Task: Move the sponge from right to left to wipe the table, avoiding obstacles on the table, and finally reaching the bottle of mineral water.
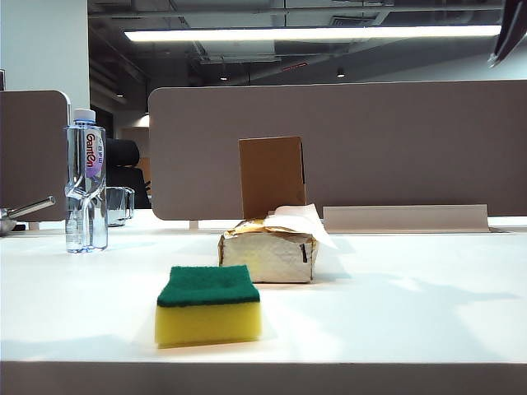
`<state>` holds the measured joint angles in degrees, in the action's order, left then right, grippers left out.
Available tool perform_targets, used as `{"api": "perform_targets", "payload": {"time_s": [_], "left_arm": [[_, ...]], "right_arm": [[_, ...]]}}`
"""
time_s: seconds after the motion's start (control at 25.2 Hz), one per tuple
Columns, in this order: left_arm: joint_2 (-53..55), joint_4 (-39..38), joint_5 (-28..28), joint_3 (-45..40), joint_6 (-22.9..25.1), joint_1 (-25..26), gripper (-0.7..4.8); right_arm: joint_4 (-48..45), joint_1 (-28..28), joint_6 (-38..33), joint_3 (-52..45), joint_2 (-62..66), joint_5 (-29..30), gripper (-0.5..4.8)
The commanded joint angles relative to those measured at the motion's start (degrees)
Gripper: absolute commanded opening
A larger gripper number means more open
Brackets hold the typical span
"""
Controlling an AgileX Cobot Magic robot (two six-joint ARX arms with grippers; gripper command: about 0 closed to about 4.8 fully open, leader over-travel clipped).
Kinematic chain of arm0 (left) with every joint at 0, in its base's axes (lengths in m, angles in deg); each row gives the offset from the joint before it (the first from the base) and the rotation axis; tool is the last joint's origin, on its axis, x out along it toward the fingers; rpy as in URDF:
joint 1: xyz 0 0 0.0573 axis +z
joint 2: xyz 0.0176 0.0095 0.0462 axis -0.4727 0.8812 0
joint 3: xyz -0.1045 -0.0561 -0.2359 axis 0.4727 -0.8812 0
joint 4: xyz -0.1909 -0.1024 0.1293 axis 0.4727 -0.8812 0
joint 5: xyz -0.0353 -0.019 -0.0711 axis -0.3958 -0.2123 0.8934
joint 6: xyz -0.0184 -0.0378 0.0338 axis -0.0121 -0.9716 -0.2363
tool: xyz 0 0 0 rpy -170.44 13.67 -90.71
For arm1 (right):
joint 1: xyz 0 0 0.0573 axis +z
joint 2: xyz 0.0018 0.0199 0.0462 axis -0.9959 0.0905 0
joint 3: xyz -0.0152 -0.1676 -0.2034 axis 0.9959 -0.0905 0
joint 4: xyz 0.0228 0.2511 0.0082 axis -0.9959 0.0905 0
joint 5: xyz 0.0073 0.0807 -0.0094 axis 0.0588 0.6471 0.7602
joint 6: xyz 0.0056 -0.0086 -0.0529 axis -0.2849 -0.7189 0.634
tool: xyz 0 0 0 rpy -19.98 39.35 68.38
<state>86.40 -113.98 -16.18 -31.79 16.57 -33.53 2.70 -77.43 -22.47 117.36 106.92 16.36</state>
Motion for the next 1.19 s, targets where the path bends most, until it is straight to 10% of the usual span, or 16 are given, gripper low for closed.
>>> {"api": "perform_targets", "payload": {"time_s": [0.04, 0.87, 1.19], "left_arm": [[0.68, -4.11, 0.50, 1.31, 0.09, 0.00, 4.72], [25.79, -13.40, -7.21, 11.58, 8.24, -7.08, 4.72], [39.82, -6.25, -3.78, 11.58, 2.73, -7.15, 4.73]], "right_arm": [[1.95, -1.79, 1.18, 0.24, -1.86, 0.59, 2.44], [16.87, -6.82, 5.84, -2.54, -11.72, 9.79, 2.43], [17.38, -6.82, 5.64, -3.78, -13.27, 10.01, 2.43]]}}
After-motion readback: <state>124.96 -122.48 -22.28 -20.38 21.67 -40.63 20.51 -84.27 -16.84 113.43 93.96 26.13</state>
